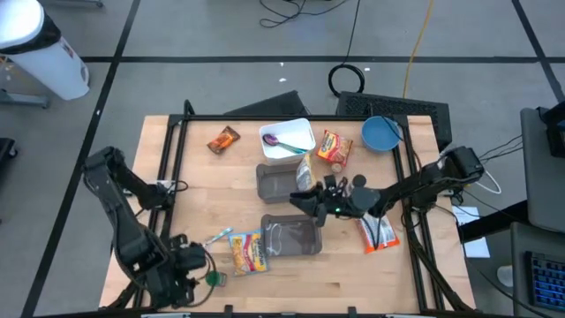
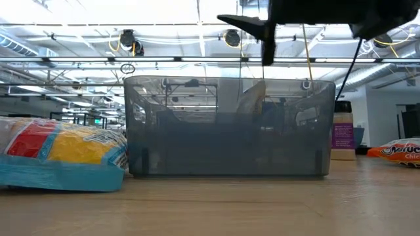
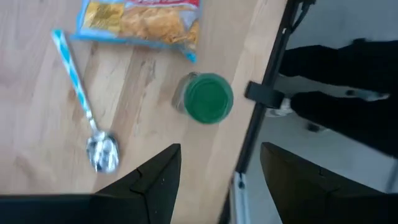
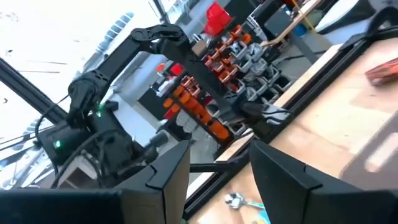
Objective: Pick & Place Food Item
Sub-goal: Put the green seasoning bottle into the bottom black bin
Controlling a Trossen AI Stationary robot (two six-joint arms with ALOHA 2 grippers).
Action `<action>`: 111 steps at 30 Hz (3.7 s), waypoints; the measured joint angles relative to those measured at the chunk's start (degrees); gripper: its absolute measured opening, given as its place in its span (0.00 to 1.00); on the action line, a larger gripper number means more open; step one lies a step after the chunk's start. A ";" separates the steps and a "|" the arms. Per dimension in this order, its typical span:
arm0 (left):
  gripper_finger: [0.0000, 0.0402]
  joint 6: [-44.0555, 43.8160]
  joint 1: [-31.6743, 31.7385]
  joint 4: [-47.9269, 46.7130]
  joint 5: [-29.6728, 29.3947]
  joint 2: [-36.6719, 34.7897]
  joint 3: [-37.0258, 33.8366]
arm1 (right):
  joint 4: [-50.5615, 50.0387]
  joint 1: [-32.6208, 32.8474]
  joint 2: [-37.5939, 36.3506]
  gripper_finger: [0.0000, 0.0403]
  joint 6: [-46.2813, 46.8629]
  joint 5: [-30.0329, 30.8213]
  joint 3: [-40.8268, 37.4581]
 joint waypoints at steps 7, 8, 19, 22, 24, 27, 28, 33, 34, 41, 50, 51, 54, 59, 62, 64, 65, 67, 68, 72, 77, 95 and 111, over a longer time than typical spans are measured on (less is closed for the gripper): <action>0.57 7.96 -0.37 0.52 -5.16 3.87 0.00 | 0.16 0.30 4.42 0.40 0.80 -0.21 3.42; 0.57 9.01 -0.37 0.46 -5.76 4.03 0.00 | 0.07 0.42 4.71 0.40 1.23 -0.23 3.43; 0.57 14.89 1.85 -0.20 -4.42 3.98 -0.02 | -1.13 1.47 5.64 0.40 1.81 -0.09 3.43; 0.57 14.76 2.89 -0.12 -2.85 3.61 -0.02 | -0.98 1.42 5.61 0.40 0.93 0.04 3.43; 0.57 14.70 3.77 0.14 -1.20 3.64 -0.02 | -1.04 1.17 5.61 0.40 0.77 0.02 3.43; 0.57 13.32 5.00 0.39 1.68 3.64 -0.02 | -0.97 0.71 5.61 0.40 0.68 0.02 3.42; 0.57 13.23 5.38 0.43 2.97 3.64 -0.02 | -1.01 0.59 5.61 0.40 0.66 0.02 3.43; 0.57 17.03 7.59 0.59 8.32 3.64 -0.02 | -1.01 -0.02 5.61 0.40 0.66 -0.15 3.41; 0.57 17.63 7.94 0.64 8.45 3.64 -0.02 | -1.01 -0.08 5.61 0.40 0.69 -0.18 3.41; 0.58 21.97 9.06 0.67 9.71 3.64 -0.02 | -1.01 -0.11 5.61 0.40 0.87 -0.20 3.41; 0.86 23.27 9.23 0.62 10.68 3.64 -0.02 | -1.44 -0.11 5.61 0.40 0.05 -0.24 3.41; 0.91 23.13 9.23 0.60 10.68 3.64 -0.02 | -1.44 -0.09 5.61 0.40 -0.02 -0.24 3.41; 0.98 22.86 9.23 0.56 10.73 3.64 -0.02 | -1.44 -0.11 5.61 0.40 -0.47 -0.23 3.41; 0.87 19.79 9.72 0.59 11.87 3.64 -0.02 | -1.57 -0.11 5.61 0.40 -0.66 -0.24 3.39; 0.82 14.58 10.07 0.59 13.67 3.64 -0.02 | -2.31 -0.11 5.61 0.40 -0.68 -0.22 3.39; 0.79 13.42 10.08 0.60 14.98 3.64 -0.02 | -2.32 -0.11 5.61 0.40 -0.67 -0.23 3.34; 0.78 13.95 10.06 0.63 15.54 3.64 -0.02 | -2.27 -0.11 5.61 0.40 -0.66 -0.24 3.34; 0.76 16.35 9.76 0.65 15.30 3.64 -0.02 | -2.30 -0.11 5.61 0.40 -0.67 -0.24 3.34; 0.75 17.20 9.35 0.65 14.24 3.64 -0.02 | -2.32 -0.11 5.61 0.40 -0.68 -0.24 3.34; 0.72 14.06 6.36 0.64 4.70 3.64 -0.04 | -2.31 -0.11 5.61 0.40 -0.66 -0.24 3.34; 0.69 4.22 -0.73 0.45 -4.46 3.45 -0.12 | -2.32 0.20 5.61 0.40 -0.59 -0.24 3.34; 0.59 -34.11 -18.77 7.89 -20.32 3.56 -11.82 | -2.27 0.22 5.61 0.40 2.04 -0.26 3.34; 0.52 -18.26 -13.68 25.02 -20.55 3.60 -21.92 | -3.63 -0.10 5.61 0.40 4.22 -0.18 3.36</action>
